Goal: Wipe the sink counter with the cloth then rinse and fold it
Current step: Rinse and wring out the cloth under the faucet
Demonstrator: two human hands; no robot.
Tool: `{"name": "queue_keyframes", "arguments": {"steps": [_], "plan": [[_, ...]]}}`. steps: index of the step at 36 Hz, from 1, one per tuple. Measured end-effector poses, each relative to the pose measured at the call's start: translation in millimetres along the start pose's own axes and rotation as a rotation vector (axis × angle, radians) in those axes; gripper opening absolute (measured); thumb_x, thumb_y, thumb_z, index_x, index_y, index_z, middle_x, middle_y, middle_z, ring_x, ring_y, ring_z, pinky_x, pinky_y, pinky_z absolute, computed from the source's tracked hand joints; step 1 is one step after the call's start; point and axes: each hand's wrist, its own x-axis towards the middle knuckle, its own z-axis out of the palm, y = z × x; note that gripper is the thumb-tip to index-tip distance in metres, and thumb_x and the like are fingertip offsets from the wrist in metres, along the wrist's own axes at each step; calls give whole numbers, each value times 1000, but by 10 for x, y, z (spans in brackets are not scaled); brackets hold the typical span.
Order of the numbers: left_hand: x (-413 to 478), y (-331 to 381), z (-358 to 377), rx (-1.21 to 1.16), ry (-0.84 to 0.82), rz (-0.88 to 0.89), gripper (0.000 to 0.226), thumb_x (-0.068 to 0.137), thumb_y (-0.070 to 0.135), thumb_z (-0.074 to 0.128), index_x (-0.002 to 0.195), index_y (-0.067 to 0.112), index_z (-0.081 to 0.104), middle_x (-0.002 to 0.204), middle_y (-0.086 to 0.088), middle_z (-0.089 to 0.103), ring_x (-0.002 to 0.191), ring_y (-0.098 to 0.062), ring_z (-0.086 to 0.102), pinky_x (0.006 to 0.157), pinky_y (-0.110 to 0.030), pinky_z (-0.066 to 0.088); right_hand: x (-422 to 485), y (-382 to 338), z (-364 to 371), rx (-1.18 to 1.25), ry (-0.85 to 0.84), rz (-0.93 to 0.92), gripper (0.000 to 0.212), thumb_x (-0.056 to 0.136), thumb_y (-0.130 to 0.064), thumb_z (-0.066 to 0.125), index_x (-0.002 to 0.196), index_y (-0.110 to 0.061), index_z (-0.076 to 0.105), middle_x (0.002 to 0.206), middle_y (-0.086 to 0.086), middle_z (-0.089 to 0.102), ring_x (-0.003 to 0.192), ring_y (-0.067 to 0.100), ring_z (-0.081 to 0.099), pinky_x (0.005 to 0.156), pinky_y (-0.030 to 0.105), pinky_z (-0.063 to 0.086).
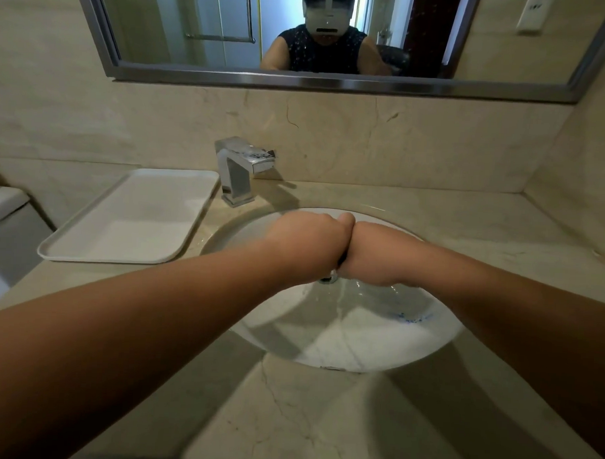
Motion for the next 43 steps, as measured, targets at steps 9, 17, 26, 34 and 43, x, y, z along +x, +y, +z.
{"name": "queue_keyframes", "arguments": {"steps": [9,17,26,34,43], "plan": [[-23,-83,32,144,34,124,22,92,10,52,100,16,33,64,3,36,59,-30,49,51,-34,41,-7,19,85,482,-131,179,23,82,-19,70,69,-14,52,63,9,45,43,20,32,46,24,25],[-78,-118,96,234,29,167,19,98,19,48,116,16,51,88,-2,60,69,-29,50,47,-30,20,-24,32,228,693,-189,205,23,86,-18,73,70,-11,58,49,2,44,39,18,31,43,23,25],[-11,-26,236,58,-3,44,15,95,23,55,109,19,57,68,5,41,65,-27,54,56,-33,43,-69,125,208,505,-117,117,21,83,-28,77,78,-12,64,65,7,52,51,22,42,49,31,33],[-55,-238,-23,-425,-211,-194,24,85,28,81,105,22,68,79,1,67,64,-12,62,51,-28,49,-141,137,-161,333,-27,9,34,89,-59,68,110,-32,66,102,-3,75,90,24,75,81,46,64],[-395,-460,-300,-979,-363,-189,46,74,19,94,109,20,66,93,-13,73,64,-20,59,52,-32,49,-218,226,-302,441,-90,-29,21,80,-17,79,98,-26,74,99,0,73,96,22,65,93,45,54]]}}
